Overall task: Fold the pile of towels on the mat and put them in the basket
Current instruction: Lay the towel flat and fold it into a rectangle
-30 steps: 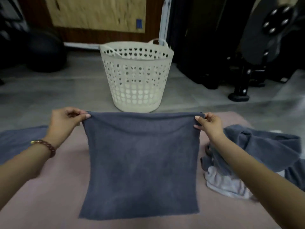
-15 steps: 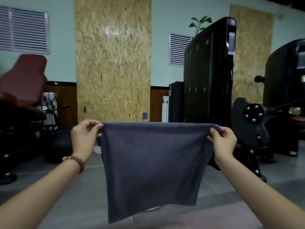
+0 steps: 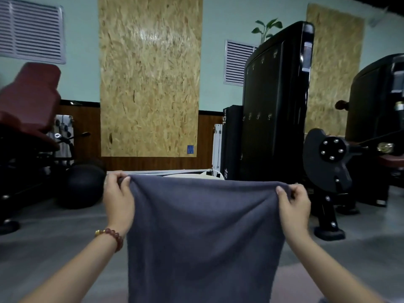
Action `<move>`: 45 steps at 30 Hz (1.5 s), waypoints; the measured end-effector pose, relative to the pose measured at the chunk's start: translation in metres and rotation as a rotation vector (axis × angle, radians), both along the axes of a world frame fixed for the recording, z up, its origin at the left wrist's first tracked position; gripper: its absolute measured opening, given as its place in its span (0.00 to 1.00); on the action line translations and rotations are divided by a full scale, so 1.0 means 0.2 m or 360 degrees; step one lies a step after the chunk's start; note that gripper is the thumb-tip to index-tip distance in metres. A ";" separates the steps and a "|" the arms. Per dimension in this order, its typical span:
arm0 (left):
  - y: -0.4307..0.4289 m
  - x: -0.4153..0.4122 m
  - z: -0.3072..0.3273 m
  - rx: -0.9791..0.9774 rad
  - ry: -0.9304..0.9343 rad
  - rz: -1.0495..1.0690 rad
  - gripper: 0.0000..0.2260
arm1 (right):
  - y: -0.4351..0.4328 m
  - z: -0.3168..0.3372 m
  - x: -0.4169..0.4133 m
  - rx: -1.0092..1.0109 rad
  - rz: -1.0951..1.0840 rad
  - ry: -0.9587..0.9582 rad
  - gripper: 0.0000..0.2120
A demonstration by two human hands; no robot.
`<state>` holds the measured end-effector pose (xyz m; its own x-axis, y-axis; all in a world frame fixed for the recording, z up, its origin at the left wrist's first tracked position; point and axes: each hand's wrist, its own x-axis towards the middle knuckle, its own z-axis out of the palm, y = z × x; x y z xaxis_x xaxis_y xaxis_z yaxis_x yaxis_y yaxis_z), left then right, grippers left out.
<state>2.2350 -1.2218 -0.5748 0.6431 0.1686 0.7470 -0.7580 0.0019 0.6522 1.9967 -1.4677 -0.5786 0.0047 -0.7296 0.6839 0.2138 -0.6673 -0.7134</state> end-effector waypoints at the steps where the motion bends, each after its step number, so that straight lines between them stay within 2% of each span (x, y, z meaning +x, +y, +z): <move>1: 0.01 -0.03 0.01 -0.0032 -0.0067 -0.0007 0.06 | 0.04 0.00 -0.02 -0.0055 -0.0043 -0.0075 0.07; 4: 0.05 -0.08 0.02 -0.0169 -0.0193 -0.0065 0.08 | 0.08 -0.01 -0.05 -0.0133 -0.0155 -0.0234 0.04; 7: 0.05 -0.10 -0.04 -0.0134 -0.0196 -0.0166 0.06 | 0.04 -0.06 -0.03 -0.0081 -0.0166 -0.0200 0.03; 10: 0.04 -0.02 -0.25 0.0053 0.0005 -0.0198 0.05 | -0.02 -0.20 0.02 0.0063 -0.0182 0.0071 0.03; 14: 0.04 0.12 -0.70 0.0604 0.0380 -0.0194 0.04 | -0.09 -0.55 0.13 0.0435 -0.0175 0.0594 0.10; 17: 0.03 0.19 -1.04 0.0971 0.0632 -0.0154 0.01 | -0.13 -0.82 0.21 0.0770 -0.0147 0.0776 0.14; 19: 0.00 0.24 -1.20 0.1079 0.0711 -0.0124 0.01 | -0.18 -0.98 0.28 0.0888 -0.0132 0.0902 0.14; 24: -0.16 0.43 -1.51 0.1228 0.0855 -0.0113 0.03 | -0.37 -1.31 0.48 0.0929 -0.0155 0.1317 0.12; 27: -0.24 0.55 -1.65 0.1273 0.0932 -0.0113 0.06 | -0.47 -1.47 0.57 0.0959 -0.0182 0.1384 0.03; 31: -0.33 0.62 -1.78 0.1165 0.1015 -0.0157 0.05 | -0.64 -1.71 0.65 0.1155 -0.0117 0.1382 0.14; 34: -0.36 0.66 -1.86 0.1143 0.1069 -0.0163 0.07 | -0.69 -1.80 0.71 0.1258 -0.0041 0.1389 0.14; 35: -0.36 0.67 -1.89 0.1152 0.1105 -0.0144 0.07 | -0.68 -1.79 0.72 0.1267 0.0029 0.1434 0.11; 36: -0.36 0.68 -1.91 0.1209 0.1109 -0.0084 0.07 | -0.67 -1.79 0.73 0.1226 0.0102 0.1513 0.03; 37: -0.36 0.68 -1.93 0.1336 0.1040 0.0029 0.06 | -0.65 -1.79 0.74 0.1128 0.0155 0.1643 0.10; 38: -0.36 0.67 -1.93 0.1521 0.0886 0.0168 0.07 | -0.61 -1.80 0.74 0.0955 0.0192 0.1827 0.21; 39: -0.37 0.64 -1.94 0.1693 0.0679 0.0235 0.09 | -0.54 -1.80 0.73 0.0694 0.0211 0.1976 0.29; 40: -0.38 0.59 -1.95 0.1822 0.0456 0.0151 0.12 | -0.47 -1.82 0.73 0.0356 0.0251 0.2129 0.33; 42: -0.41 0.47 -1.97 0.2108 0.0077 -0.0280 0.21 | -0.31 -1.86 0.72 -0.0366 0.0436 0.2504 0.41; 43: -0.42 0.43 -1.99 0.2287 -0.0061 -0.0445 0.26 | -0.27 -1.89 0.72 -0.0607 0.0560 0.2679 0.45; 44: -0.42 0.40 -2.02 0.2457 -0.0095 -0.0533 0.29 | -0.26 -1.92 0.73 -0.0680 0.0649 0.2815 0.46; 45: -0.41 0.40 -2.05 0.2573 -0.0068 -0.0520 0.31 | -0.28 -1.95 0.73 -0.0620 0.0679 0.2858 0.42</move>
<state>2.3158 -1.3039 -0.9854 0.4683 -0.8833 0.0199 -0.8785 -0.4631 0.1172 2.1419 -1.5245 -0.9686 0.9206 -0.3130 -0.2334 -0.3410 -0.9357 -0.0902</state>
